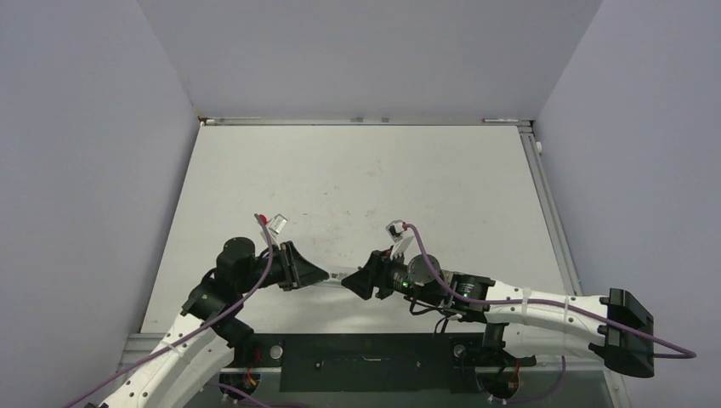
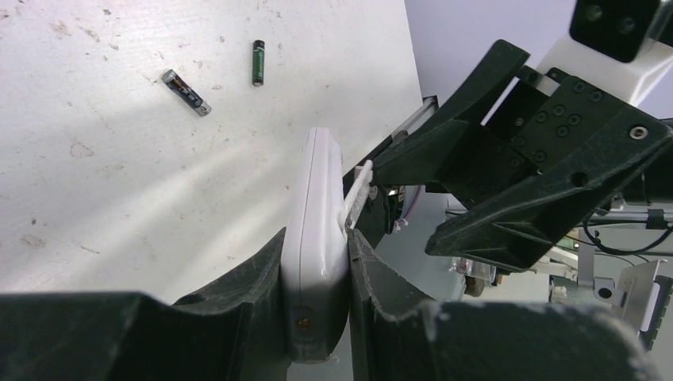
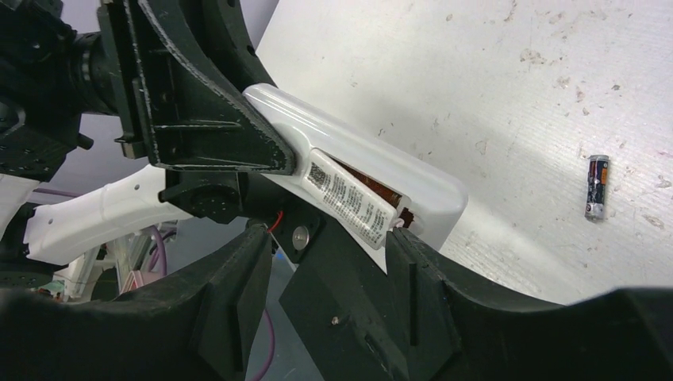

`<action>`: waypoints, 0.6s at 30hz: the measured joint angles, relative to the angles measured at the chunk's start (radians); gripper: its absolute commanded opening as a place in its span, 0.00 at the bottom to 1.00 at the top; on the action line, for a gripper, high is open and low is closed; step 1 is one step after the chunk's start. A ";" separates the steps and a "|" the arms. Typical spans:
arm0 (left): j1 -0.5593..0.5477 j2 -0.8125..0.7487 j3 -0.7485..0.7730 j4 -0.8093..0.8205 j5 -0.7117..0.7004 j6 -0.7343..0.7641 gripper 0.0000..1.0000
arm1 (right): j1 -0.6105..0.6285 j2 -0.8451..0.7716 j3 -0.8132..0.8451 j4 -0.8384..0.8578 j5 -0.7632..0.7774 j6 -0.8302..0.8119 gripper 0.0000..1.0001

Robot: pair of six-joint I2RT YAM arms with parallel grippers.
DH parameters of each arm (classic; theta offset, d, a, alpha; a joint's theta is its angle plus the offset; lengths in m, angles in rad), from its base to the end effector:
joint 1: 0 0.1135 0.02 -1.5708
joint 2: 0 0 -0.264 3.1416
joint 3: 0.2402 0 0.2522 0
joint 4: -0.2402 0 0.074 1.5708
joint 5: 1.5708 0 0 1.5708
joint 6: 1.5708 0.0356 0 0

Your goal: Load the batteries into the remote control

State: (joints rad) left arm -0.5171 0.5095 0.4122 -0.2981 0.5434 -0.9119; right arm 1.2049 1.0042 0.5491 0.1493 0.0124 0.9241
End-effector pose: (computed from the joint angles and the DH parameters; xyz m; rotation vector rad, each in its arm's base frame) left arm 0.1087 -0.0830 0.2379 -0.0307 2.2117 -1.4070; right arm 0.0824 0.2139 0.2495 -0.2912 2.1307 1.3720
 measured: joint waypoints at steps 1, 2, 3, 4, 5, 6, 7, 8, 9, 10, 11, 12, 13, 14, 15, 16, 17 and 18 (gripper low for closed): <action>0.000 0.002 0.000 -0.002 -0.006 0.003 0.00 | 0.000 -0.007 0.000 -0.001 0.001 0.000 0.53; 0.000 0.004 0.000 -0.005 -0.011 0.005 0.00 | 0.000 -0.012 0.000 -0.001 0.002 0.000 0.53; 0.000 0.007 0.000 -0.008 -0.017 0.007 0.00 | 0.000 -0.017 0.000 -0.001 0.002 0.000 0.53; 0.000 0.011 0.000 -0.013 -0.023 0.009 0.00 | 0.000 -0.022 0.000 0.000 0.002 0.000 0.53; 0.000 0.016 0.000 -0.018 -0.028 0.010 0.00 | 0.000 -0.024 0.000 0.001 0.002 0.000 0.53; 0.000 0.019 0.000 -0.021 -0.032 0.011 0.00 | 0.000 -0.025 0.000 0.005 0.001 0.001 0.53; 0.000 0.023 0.000 -0.024 -0.037 0.012 0.00 | 0.000 -0.025 0.000 0.010 0.000 0.001 0.53; 0.000 0.026 0.000 -0.027 -0.041 0.015 0.00 | 0.000 -0.025 0.000 0.015 -0.001 0.001 0.53; 0.000 0.029 0.000 -0.028 -0.044 0.015 0.00 | 0.000 -0.025 0.000 0.021 -0.001 0.001 0.53; 0.000 0.032 0.000 -0.028 -0.047 0.016 0.00 | 0.000 -0.025 0.000 0.026 -0.002 0.002 0.53; 0.000 0.034 0.000 -0.028 -0.051 0.016 0.00 | 0.000 -0.024 0.000 0.030 -0.002 0.002 0.53; 0.000 0.036 0.000 -0.028 -0.053 0.017 0.00 | 0.001 -0.024 0.000 0.033 -0.002 0.003 0.53; 0.000 0.038 0.000 -0.028 -0.055 0.018 0.00 | 0.001 -0.023 0.000 0.036 -0.002 0.003 0.53; 0.000 0.040 0.000 -0.028 -0.059 0.019 0.00 | 0.001 -0.020 0.000 0.039 -0.002 0.003 0.53; 0.000 0.043 0.000 -0.028 -0.062 0.022 0.00 | 0.001 -0.016 0.000 0.040 -0.001 0.003 0.53; 0.000 0.046 0.000 -0.029 -0.065 0.026 0.00 | 0.001 -0.011 0.000 0.040 -0.001 0.002 0.53; 0.000 0.050 0.000 -0.032 -0.069 0.028 0.00 | 0.001 -0.005 0.000 0.040 -0.001 0.003 0.53; 0.000 0.053 0.000 -0.035 -0.073 0.031 0.00 | 0.000 0.000 0.000 0.040 -0.001 0.002 0.53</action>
State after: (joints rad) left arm -0.5171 0.5625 0.4122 -0.3332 0.4706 -0.8814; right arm 1.2053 1.0042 0.5491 0.1898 0.0113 0.9264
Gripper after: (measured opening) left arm 0.226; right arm 0.532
